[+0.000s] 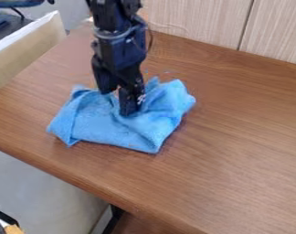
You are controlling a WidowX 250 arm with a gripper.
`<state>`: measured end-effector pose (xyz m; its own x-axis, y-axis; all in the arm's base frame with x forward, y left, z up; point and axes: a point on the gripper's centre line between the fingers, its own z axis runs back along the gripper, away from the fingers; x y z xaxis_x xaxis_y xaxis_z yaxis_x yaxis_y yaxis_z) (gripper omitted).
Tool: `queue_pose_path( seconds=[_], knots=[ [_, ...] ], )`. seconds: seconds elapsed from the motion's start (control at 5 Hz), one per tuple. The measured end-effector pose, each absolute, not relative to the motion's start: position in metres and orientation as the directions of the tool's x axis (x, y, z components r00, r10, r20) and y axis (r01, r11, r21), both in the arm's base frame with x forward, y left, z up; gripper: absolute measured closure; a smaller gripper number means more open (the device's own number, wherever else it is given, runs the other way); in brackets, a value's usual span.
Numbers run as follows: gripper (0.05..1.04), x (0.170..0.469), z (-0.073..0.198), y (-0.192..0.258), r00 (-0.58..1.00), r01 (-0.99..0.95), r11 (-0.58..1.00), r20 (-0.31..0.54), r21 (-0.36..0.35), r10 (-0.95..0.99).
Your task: Fold the cloth from right to left
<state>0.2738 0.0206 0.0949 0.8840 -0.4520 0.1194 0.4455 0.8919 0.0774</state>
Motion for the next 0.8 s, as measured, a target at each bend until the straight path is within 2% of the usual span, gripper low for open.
queue_pose_path(
  seconds=[0.6, 0.8],
  knots=[
    [0.084, 0.292, 0.162, 0.015, 0.857, 0.441, 0.886, 0.223, 0.147, -0.464],
    [0.084, 0.292, 0.165, 0.015, 0.855, 0.439, 0.886, 0.231, 0.151, -0.464]
  ],
)
